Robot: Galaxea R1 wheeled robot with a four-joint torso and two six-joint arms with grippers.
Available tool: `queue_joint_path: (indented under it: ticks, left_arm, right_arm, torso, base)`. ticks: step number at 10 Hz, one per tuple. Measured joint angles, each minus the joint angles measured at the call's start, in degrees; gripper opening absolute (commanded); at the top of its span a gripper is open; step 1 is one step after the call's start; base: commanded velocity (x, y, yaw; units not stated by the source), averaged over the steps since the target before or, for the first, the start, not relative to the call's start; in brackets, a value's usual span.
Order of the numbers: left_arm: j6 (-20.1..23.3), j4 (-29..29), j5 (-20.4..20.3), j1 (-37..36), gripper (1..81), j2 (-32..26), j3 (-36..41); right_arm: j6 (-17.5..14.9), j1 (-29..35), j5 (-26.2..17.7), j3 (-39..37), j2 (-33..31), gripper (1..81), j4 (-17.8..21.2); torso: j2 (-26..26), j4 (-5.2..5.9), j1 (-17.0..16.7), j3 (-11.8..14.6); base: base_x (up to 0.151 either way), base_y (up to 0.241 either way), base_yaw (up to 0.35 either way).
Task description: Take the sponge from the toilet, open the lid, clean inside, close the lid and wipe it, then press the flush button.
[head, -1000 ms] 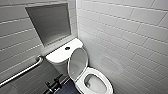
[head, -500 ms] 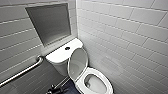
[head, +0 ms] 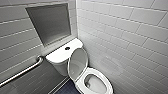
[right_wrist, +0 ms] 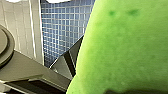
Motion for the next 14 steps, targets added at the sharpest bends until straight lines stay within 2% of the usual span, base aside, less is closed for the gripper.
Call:
queue_joint_path:
  ticks: [2,5,10,14]
  left_arm:
    - [-1.4,4.8,0.2,5.8,81.1,-0.7,-0.1]
    - [-1.8,12.6,-3.3,8.5,81.1,0.5,-1.0]
    - [-1.9,13.1,-4.0,8.5,81.1,1.6,-2.1]
    - [-1.9,13.1,-4.0,8.5,81.1,1.6,-2.1]
  right_arm:
    - [0.0,0.4,-0.1,-0.8,1.7,1.0,-0.2]
    - [0.0,0.5,-0.4,-1.5,1.9,1.0,-0.4]
    - [0.0,0.6,-0.4,-1.6,1.9,1.0,-0.4]
    - [0.0,0.9,-0.3,-1.6,2.0,1.0,-0.5]
  torso:
    - [0.0,0.0,0.0,0.0]
    - [0.0,0.0,0.0,0.0]
    - [0.3,0.0,-0.2,0.0]
    - [7.4,0.0,-4.7,0.0]
  base:
    - [0.0,0.0,0.0]
    - [0.0,0.0,0.0]
    - [0.0,0.0,0.0]
    - [0.0,0.0,0.0]
